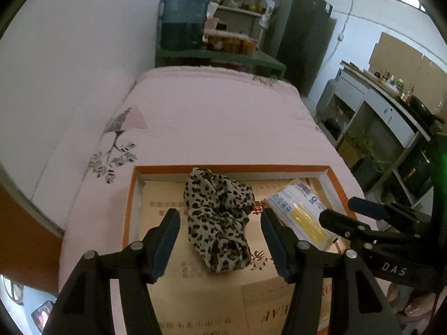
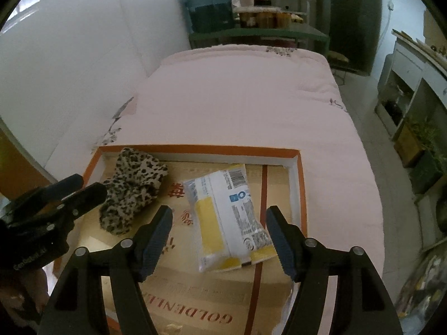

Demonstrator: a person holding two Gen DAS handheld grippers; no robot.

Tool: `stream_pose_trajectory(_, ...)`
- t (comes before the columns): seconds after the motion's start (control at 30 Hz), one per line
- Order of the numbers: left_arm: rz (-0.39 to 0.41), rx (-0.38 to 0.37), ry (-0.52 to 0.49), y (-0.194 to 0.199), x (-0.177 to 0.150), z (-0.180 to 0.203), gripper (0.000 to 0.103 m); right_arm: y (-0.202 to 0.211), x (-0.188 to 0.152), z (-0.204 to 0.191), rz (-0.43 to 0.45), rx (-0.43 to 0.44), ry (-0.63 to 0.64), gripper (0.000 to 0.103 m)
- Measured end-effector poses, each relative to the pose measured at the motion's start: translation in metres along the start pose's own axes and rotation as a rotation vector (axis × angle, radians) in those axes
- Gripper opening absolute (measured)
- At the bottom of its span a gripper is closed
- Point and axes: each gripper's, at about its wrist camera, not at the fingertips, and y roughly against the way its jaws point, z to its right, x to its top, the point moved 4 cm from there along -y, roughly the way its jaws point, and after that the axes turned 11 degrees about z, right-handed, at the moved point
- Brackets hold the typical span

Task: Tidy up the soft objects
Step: 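Withdraw both grippers from the box lid back toward the remaining items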

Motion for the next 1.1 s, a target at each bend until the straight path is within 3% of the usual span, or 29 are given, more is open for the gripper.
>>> stream_pose_trajectory(0.27,0.086,0.044,-0.008,0.042,0.0,-0.003,0.06,0.034,-0.009,-0.009,0.03,0.005,0.002,0.071)
stream_pose_trajectory(0.4,0.135,0.048,0.008,0.066,0.001,-0.005,0.055,0.051,-0.012,-0.014,0.043,0.002,0.01,0.071)
stream_pose_trajectory(0.77,0.147,0.014,0.029,0.112,-0.008,-0.008,0.051,0.112,-0.025,-0.033,0.105,-0.011,0.018,0.071)
stream_pose_trajectory(1.1,0.202,0.016,-0.053,0.17,-0.032,0.003,0.051,0.172,-0.057,-0.056,0.173,-0.001,0.032,0.071)
